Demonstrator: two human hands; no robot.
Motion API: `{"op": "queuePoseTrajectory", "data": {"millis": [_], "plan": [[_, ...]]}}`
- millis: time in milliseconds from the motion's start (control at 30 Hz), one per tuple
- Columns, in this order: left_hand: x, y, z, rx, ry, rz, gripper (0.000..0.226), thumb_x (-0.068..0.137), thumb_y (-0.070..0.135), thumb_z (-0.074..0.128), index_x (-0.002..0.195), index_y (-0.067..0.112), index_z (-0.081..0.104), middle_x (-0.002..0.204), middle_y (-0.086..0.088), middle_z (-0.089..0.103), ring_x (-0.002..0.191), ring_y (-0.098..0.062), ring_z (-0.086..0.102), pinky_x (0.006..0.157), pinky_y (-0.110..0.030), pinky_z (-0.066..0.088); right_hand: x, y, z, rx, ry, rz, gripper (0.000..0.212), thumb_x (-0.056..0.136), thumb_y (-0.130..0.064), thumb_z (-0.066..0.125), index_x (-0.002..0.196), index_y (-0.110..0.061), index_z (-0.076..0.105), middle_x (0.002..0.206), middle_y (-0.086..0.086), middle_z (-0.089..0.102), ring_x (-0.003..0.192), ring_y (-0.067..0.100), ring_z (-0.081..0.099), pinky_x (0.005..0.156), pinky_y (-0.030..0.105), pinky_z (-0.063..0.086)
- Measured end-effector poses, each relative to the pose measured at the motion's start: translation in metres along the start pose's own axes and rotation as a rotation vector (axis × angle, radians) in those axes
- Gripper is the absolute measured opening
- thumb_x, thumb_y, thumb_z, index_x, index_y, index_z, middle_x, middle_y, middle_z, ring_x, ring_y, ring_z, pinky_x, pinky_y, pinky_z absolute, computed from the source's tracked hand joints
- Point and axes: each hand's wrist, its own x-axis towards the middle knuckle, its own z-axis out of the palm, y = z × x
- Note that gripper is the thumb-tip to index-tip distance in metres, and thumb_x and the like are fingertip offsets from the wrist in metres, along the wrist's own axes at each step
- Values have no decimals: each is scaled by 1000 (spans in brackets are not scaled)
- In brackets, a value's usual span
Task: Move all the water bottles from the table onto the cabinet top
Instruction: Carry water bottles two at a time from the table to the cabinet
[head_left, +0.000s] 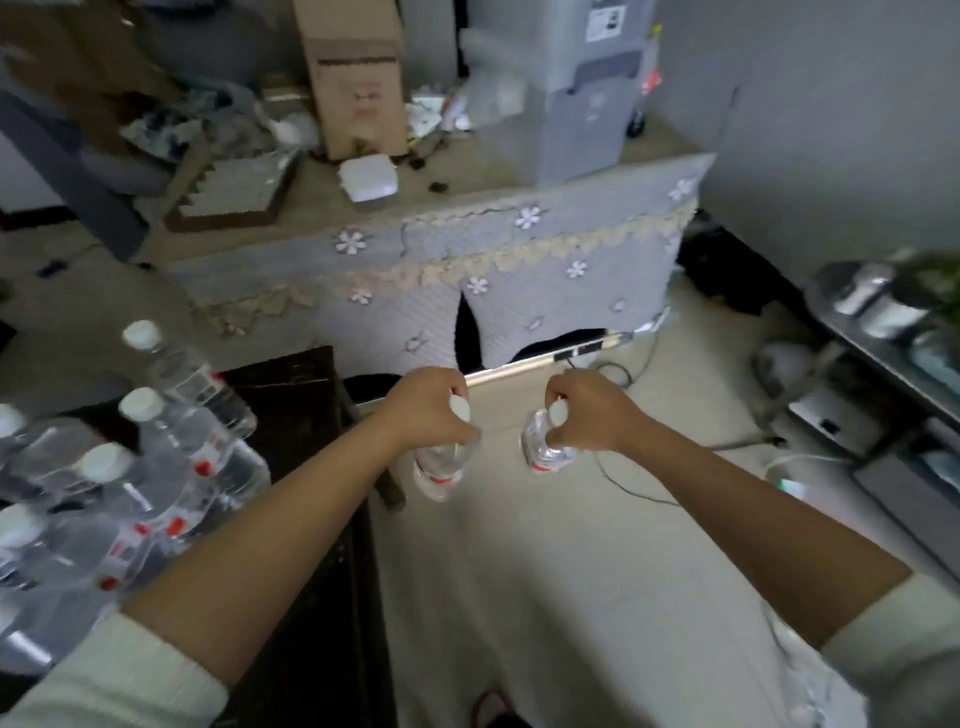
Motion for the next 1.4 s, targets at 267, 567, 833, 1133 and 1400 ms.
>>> {"op": "queuePoseTrajectory", "data": {"millis": [267,567,833,1133,1400], "plan": [[35,181,93,68,-137,361,22,69,8,72,73,20,54,84,0,53,83,-14,47,62,-21,36,-154,140,-83,102,272,474,35,73,-17,72,105,-7,63,107,11,60,104,26,56,73,23,35],[-15,400,242,-2,-385,607,28,69,5,72,62,19,49,66,5,49,76,-17,49,51,-20,34,-380,265,-143,226,517,916,26,72,-15,73,92,-2,64,81,8,55,64,21,55,51,25,45],[-93,551,373,92,-623,830,28,68,7,73,62,21,49,75,0,55,77,-18,51,51,-19,35,-561,334,-133,377,740,1238,25,74,-15,73,79,-11,49,90,5,53,72,20,51,47,19,35],[-173,702,496,135,-778,1059,31,67,6,71,56,23,48,77,-3,55,75,-21,51,51,-20,37,-716,405,-141,478,840,1534,41,77,-18,73,112,0,61,95,11,58,76,24,57,60,27,53],[-222,851,600,342,-925,1333,18,69,7,69,72,16,53,88,-2,55,83,-19,51,62,-24,41,-839,508,-168,535,875,1695,18,76,-7,69,85,-11,55,73,0,48,62,24,58,39,21,49]]}}
